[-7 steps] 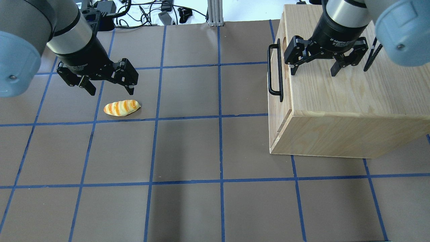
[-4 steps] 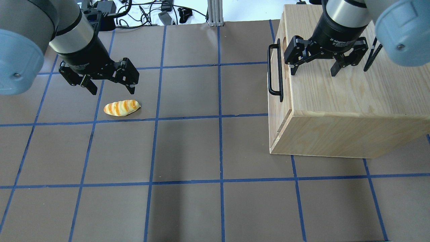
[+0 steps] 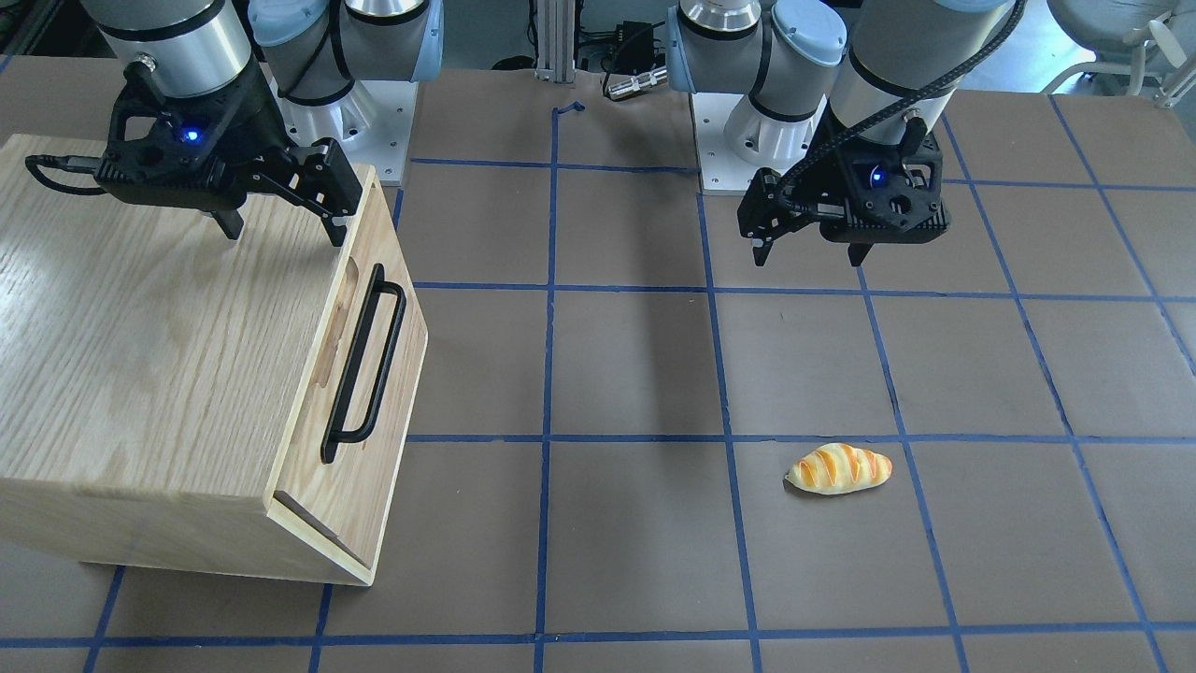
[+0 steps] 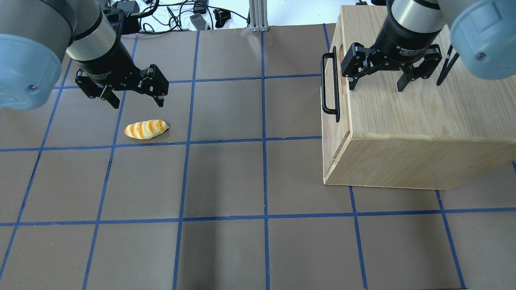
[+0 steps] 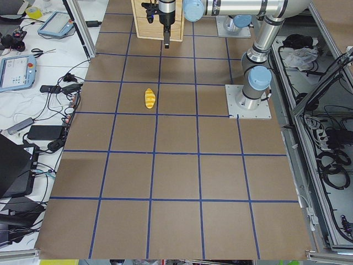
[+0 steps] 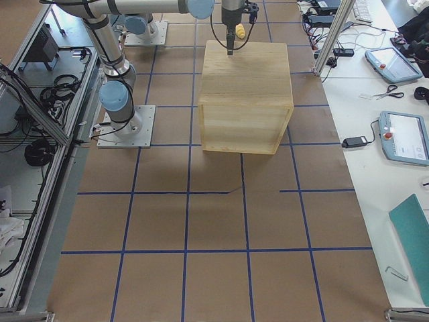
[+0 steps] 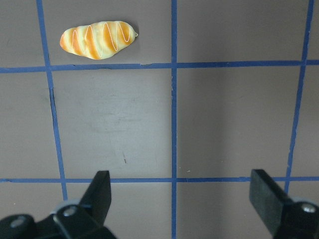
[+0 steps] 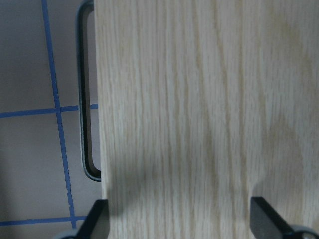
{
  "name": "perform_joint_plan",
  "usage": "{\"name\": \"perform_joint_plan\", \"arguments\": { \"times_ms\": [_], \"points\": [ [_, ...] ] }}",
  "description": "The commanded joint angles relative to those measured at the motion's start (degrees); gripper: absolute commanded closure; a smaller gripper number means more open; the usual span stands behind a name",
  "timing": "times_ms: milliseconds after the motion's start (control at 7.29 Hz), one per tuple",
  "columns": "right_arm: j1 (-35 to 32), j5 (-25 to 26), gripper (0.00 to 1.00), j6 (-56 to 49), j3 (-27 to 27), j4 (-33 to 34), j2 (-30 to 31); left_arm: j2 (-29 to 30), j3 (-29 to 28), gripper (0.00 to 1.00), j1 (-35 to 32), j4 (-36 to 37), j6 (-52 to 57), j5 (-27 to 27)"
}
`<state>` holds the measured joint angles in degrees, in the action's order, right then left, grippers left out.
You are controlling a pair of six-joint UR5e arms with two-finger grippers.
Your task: Open upper drawer
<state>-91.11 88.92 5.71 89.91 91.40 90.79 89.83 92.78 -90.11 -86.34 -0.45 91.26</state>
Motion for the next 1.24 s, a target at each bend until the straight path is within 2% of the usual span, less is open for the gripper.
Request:
{"name": "perform_joint_plan", "arguments": {
  "times_ms": [0,412,549,824,1098],
  "points": [
    [-0.03,-0.06,0.0,0.0,0.0,0.0,0.0,1.48,0.12,0.0,0.2,0.64,-1.46,-0.55],
    [-0.03,0.03,0.0,0.0,0.0,0.0,0.0,4.12,-0.15,0.0,-2.25,6.33,-7.52,-7.56],
    [-0.03,0.03,0.0,0.0,0.0,0.0,0.0,5.43,-0.23,0.0,-3.65,11.06,-7.63,-8.28],
    [-0.03,0.02,0.0,0.0,0.0,0.0,0.0,7.28,-0.58,0.0,-7.69,13.46,-8.86,-8.99],
    [-0.03,-0.06,0.0,0.0,0.0,0.0,0.0,9.83,-0.59,0.0,-9.9,20.13,-10.27,-9.6]
  ]
}}
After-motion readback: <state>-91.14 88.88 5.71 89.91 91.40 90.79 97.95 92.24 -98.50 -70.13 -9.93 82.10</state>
